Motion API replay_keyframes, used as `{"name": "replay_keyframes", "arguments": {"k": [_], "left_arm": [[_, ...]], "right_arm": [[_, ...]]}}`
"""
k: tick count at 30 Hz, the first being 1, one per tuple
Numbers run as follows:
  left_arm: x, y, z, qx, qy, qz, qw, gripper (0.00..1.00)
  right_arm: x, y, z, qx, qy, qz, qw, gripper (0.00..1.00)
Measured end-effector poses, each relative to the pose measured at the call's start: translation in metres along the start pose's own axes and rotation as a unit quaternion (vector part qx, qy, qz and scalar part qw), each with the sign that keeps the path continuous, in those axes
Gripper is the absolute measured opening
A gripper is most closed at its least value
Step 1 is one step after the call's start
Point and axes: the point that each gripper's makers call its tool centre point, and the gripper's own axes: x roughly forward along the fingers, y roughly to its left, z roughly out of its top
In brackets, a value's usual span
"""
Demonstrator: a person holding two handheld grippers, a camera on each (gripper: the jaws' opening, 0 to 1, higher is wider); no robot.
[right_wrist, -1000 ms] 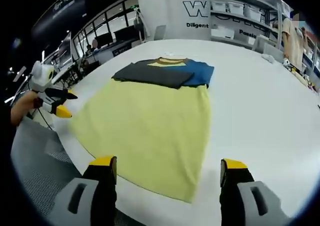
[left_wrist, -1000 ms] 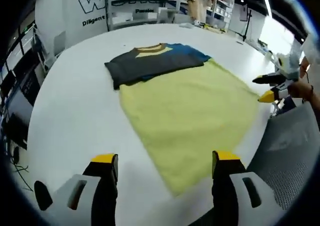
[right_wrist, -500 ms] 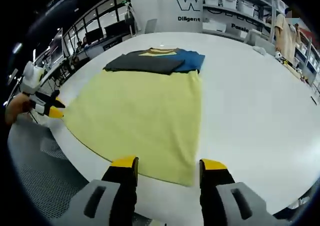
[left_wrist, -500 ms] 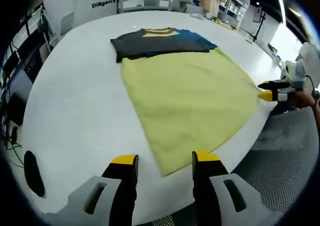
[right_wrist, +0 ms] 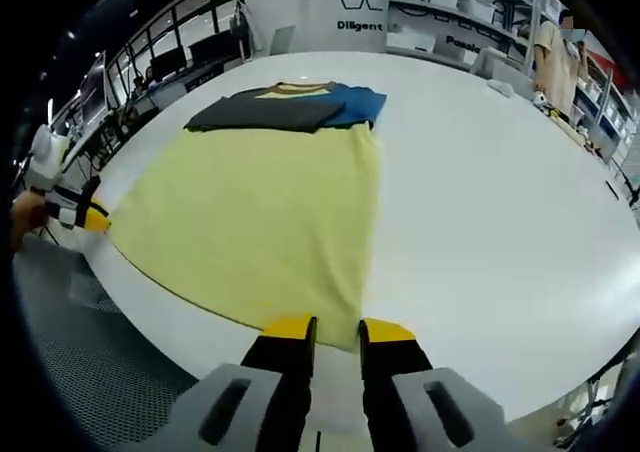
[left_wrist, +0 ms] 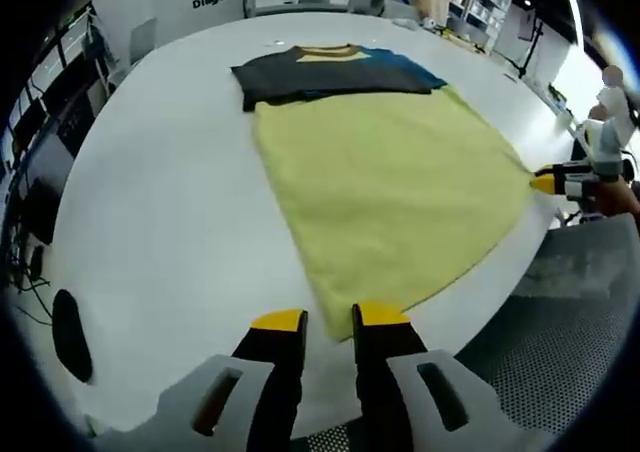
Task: Fold the garment on the visible template until the final outline fits inside the template.
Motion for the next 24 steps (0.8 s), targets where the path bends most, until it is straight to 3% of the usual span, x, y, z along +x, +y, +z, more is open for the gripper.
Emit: {"name": "replay_keyframes", "arguments": {"k": [8,16,24], "left_arm": [[0.001,-0.003,-0.002,0.001,0.005,-0.007,1.0,0.08],[0.0,-0.005,-0.004,0.011,0.008,-0.014,0.9998,0.05],[-0.005,-0.008,-0.012,0.032,0.031,-0.021,0.9988,0.05]], "right_arm": [[0.001,0.004,0.001,-0.018,0.01,0.005,0.9998,0.0],[0.0,0.003,0.0,-0.044,0.02,0.003,0.9988,0.0],[-0.005,0.005,-0.005,-0.059,0.045,0.006,0.9973,0.0]]}}
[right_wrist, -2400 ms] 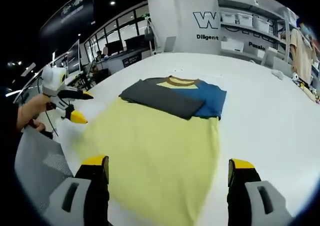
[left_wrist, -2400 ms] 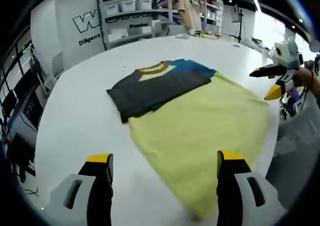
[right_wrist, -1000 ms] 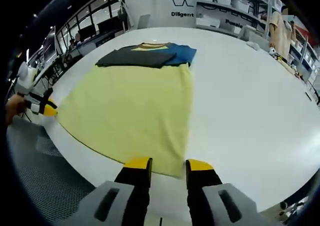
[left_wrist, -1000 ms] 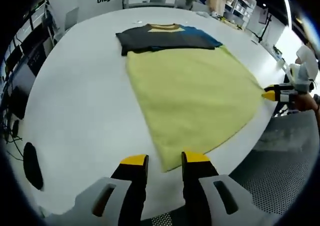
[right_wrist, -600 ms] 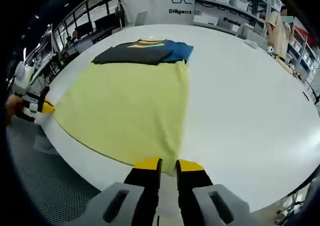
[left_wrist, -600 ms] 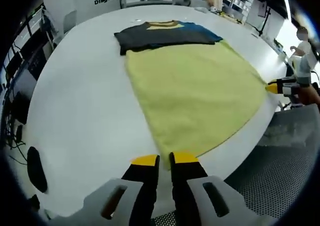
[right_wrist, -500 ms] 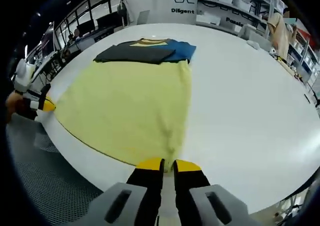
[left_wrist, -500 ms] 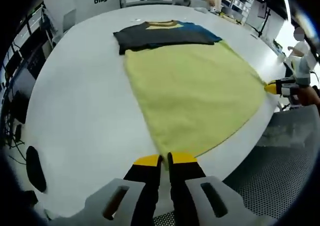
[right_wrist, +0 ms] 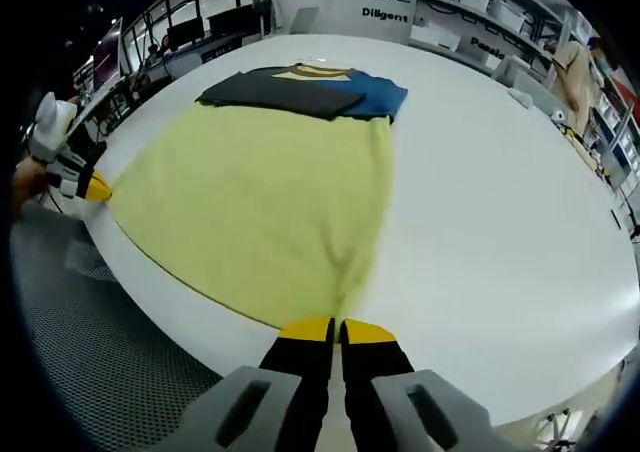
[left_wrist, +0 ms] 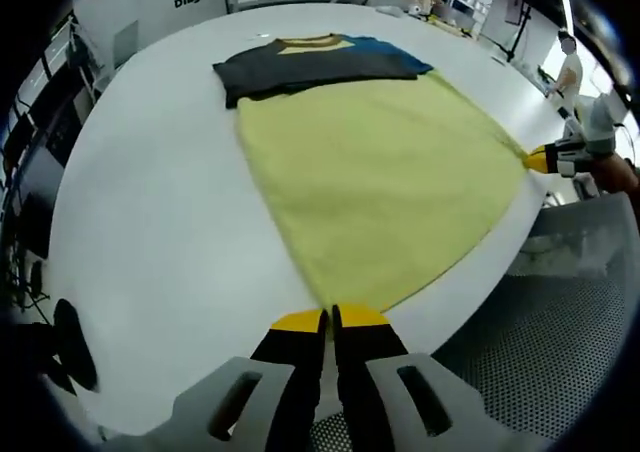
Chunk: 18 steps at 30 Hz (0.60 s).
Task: Fold the garment on the visible template until the final outline fits inside the template.
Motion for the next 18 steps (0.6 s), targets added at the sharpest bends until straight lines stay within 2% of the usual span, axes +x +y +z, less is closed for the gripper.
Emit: {"name": "replay_keyframes", "arguments": {"k": [7,14,18], "left_arm": [[-0.003,-0.005,-0.008,0.032,0.027,0.001,0.9991,0.05],[-0.005,-0.008,-0.012,0.045,0.04,-0.003,0.9982,0.05],[-0.008,-0.012,-0.019,0.059,0.059,-0.012,0.9964,0.05]], "right_arm": [[-0.007,0.006,-0.013,0.0,0.037,0.013,0.9992,0.0],[-0.009,0.007,-0.017,-0.001,0.048,0.015,0.9987,0.0],[-0.012,0.011,-0.025,-0.007,0.065,0.022,0.9976,0.0]]}}
